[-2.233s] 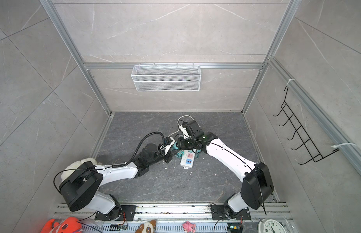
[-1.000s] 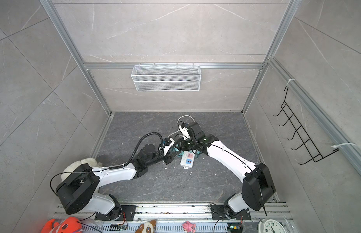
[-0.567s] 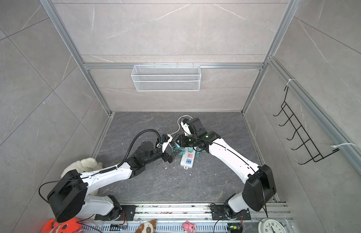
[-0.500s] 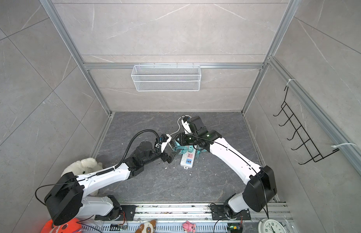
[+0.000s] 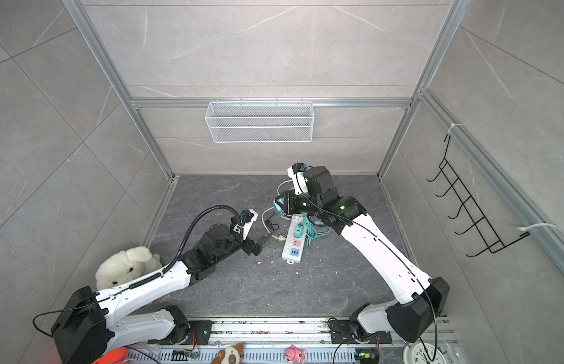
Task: Insert plugs into power strip
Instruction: Rotate the socket at the center of the table.
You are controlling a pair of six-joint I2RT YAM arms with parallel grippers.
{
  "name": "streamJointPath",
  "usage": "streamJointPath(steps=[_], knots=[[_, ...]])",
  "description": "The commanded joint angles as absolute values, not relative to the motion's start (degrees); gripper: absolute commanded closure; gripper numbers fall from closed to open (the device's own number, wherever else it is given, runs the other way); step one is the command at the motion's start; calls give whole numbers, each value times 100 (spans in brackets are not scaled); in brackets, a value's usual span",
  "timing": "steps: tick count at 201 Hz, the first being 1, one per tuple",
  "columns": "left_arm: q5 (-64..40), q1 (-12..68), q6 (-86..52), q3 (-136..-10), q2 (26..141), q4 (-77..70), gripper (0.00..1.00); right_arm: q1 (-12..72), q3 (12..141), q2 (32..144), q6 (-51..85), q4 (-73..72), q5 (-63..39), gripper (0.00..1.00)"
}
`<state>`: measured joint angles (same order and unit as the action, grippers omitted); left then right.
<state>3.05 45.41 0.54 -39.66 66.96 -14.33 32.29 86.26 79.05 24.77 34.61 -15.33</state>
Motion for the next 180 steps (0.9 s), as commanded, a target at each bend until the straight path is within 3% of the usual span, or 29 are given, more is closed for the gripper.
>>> streamJointPath(steps=[1,63,180], knots=[[670,4562,-399,-4543,6632,-614,0,3016,8736,7601,2426,3701,-1457,89],[1299,4561,-837,-4123,6364,-765,0,2487,8907,7362,2180,4329,-1372,89],[1991,4561,-990,-4151,6690,-795,0,1336,8037,7245,1890,4585,-912,89]])
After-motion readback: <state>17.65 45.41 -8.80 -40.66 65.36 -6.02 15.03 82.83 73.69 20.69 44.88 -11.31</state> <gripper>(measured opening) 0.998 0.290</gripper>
